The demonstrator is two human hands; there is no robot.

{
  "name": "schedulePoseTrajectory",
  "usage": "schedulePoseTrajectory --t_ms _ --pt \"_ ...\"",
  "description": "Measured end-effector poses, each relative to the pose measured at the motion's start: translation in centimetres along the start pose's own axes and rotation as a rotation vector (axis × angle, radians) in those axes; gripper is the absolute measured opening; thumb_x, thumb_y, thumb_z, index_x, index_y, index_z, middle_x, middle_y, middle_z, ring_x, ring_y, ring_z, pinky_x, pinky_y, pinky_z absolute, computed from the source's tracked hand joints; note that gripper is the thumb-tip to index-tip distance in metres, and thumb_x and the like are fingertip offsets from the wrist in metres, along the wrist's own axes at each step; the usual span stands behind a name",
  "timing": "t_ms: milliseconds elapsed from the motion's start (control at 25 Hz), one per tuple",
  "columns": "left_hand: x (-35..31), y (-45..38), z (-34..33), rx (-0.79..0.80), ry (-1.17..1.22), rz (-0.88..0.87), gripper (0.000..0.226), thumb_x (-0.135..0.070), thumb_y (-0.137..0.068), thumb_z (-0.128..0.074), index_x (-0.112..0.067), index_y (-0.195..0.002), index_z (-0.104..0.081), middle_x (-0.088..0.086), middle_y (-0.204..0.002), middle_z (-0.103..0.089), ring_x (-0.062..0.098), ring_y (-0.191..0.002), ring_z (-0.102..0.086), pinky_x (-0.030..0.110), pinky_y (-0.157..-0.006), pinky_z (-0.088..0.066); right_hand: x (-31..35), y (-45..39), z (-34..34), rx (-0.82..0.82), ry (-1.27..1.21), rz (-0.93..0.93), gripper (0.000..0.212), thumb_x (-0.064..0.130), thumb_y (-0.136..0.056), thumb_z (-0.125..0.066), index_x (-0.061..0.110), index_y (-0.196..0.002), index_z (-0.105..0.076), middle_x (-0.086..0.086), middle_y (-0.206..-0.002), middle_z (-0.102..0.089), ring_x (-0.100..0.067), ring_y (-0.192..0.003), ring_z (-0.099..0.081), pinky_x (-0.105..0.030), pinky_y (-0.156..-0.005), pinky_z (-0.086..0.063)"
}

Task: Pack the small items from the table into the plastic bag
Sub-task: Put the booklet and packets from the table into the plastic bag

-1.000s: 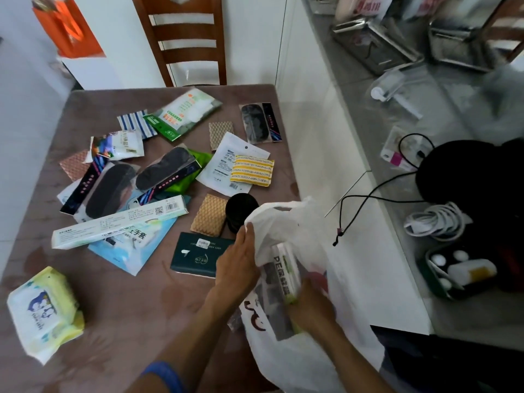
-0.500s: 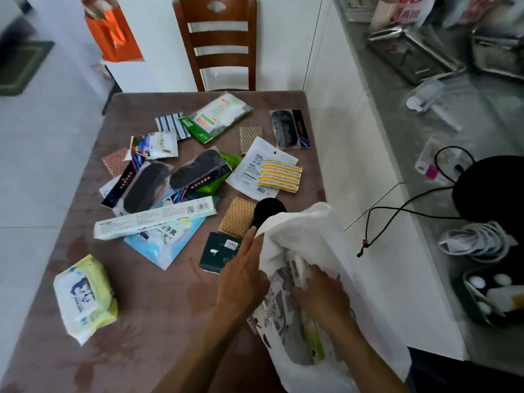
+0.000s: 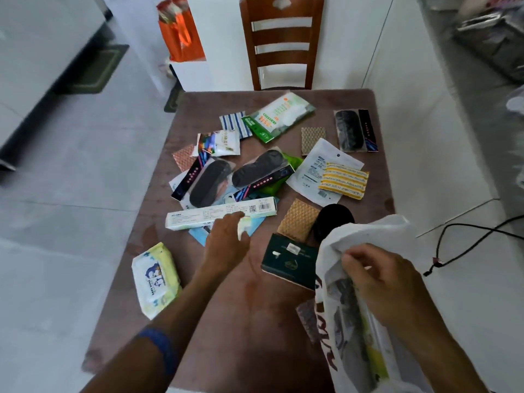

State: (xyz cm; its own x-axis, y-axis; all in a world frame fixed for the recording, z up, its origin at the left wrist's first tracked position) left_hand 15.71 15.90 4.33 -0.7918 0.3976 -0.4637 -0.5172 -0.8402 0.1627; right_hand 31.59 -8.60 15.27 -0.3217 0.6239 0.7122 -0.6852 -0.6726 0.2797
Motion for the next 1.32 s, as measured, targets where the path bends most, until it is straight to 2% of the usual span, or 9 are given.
schedulePoseTrajectory --t_ms 160,320,560,720,840,960,1080,1200,1320 --pt "5.1 -8.5 -2.7 0.185 -0.311 0.043 0.081 -0.016 -0.074 -0.073 -0.017 -0.143 -0.031 0.01 -0.145 -0.043 0.032 -0.133 -0.038 0.053 -0.108 -0.036 0.7 0.0 -4.3 0.102 -0.073 0.029 0.011 0.038 -0.091 -0.061 0.037 -0.101 -0.066 0.022 -0.094 -0.07 0.004 -0.086 -0.066 -0.011 -0.074 -0.053" --pt "8.5 -11.0 -5.1 0.263 -0.5 -0.031 0.055 -0.025 -0.077 -0.069 -0.015 -0.125 -0.046 0.011 -0.129 -0.055 0.033 -0.123 -0.048 0.053 -0.1 -0.042 -1.7 1.8 -5.6 0.074 -0.041 -0.032 0.011 0.031 -0.09 -0.065 0.043 -0.091 -0.066 0.026 -0.082 -0.07 0.014 -0.088 -0.062 -0.005 -0.067 -0.051" --pt "4.2 -3.4 3.7 -0.038 0.199 -0.011 0.046 -0.033 -0.079 -0.075 -0.008 -0.11 -0.054 0.014 -0.11 -0.066 0.031 -0.09 -0.062 0.036 -0.067 -0.045 -1.8 3.6 -3.8 -0.031 -0.105 -0.047 0.015 0.028 -0.09 -0.067 0.039 -0.1 -0.069 0.025 -0.09 -0.072 0.004 -0.085 -0.067 -0.016 -0.07 -0.053" --pt "-7.1 6.2 8.4 0.263 0.487 -0.407 0.06 -0.057 -0.068 -0.069 -0.039 -0.123 -0.05 -0.03 -0.108 -0.065 -0.002 -0.096 -0.064 0.016 -0.075 -0.054 1.9 2.9 -2.0 0.094 -0.362 0.084 0.058 0.037 -0.08 -0.072 0.043 -0.132 -0.046 0.021 -0.124 -0.063 -0.003 -0.11 -0.062 -0.027 -0.087 -0.056" --pt "-15.8 11.9 7.0 0.473 0.562 -0.659 0.066 -0.05 -0.078 -0.067 -0.038 -0.138 -0.043 -0.026 -0.118 -0.062 -0.004 -0.105 -0.062 0.017 -0.08 -0.055 3.1 3.1 -0.1 0.172 -0.578 0.115 0.066 0.034 -0.073 -0.08 0.03 -0.131 -0.049 0.003 -0.121 -0.068 -0.018 -0.112 -0.065 -0.037 -0.087 -0.056" --pt "-18.8 13.9 3.9 0.572 0.539 -0.757 0.058 -0.053 -0.085 -0.058 -0.029 -0.137 -0.049 -0.016 -0.129 -0.056 0.004 -0.118 -0.055 0.027 -0.089 -0.053 0.2 4.9 5.1 -0.075 -0.762 0.07 0.05 0.028 -0.067 -0.081 0.02 -0.113 -0.061 0.004 -0.098 -0.077 -0.016 -0.092 -0.073 -0.029 -0.068 -0.059" --pt "-15.1 11.5 0.0 0.309 0.319 -0.529 0.04 -0.056 -0.083 -0.059 -0.029 -0.111 -0.065 -0.01 -0.125 -0.052 0.01 -0.116 -0.049 0.036 -0.092 -0.05 -3.4 6.9 8.6 -0.263 -0.767 0.084 0.042 0.009 -0.071 -0.072 0.024 -0.108 -0.061 0.019 -0.093 -0.076 0.0 -0.088 -0.071 -0.018 -0.067 -0.057" --pt "-13.1 10.7 -5.2 0.385 0.033 -0.326 0.044 -0.049 -0.081 -0.066 -0.029 -0.119 -0.058 -0.001 -0.128 -0.049 0.022 -0.115 -0.049 0.039 -0.091 -0.049 -7.3 5.6 4.0 -0.031 -0.399 -0.042 0.039 0.021 -0.082 -0.077 0.03 -0.112 -0.056 0.02 -0.102 -0.073 0.0 -0.098 -0.068 -0.027 -0.082 -0.058" --pt "-13.9 10.4 -7.4 0.417 0.096 -0.28 0.062 -0.02 -0.085 -0.063 -0.024 -0.142 -0.04 0.005 -0.144 -0.045 0.028 -0.127 -0.048 0.036 -0.1 -0.041 -12.4 3.8 -1.9 0.146 -0.157 -0.22 0.046 0.045 -0.078 -0.071 0.033 -0.116 -0.049 0.014 -0.115 -0.068 -0.008 -0.1 -0.068 -0.036 -0.082 -0.06"
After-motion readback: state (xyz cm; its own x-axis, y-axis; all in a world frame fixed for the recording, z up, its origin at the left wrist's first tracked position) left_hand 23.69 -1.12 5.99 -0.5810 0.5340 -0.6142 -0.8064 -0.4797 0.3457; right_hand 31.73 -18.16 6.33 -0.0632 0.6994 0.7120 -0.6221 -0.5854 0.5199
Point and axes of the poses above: each hand's wrist, its own y-axis away from the middle knuckle, its own z-axis out of the back of the hand, x = y × z, the point moved 7 cm from there along -y, towards the middle knuckle
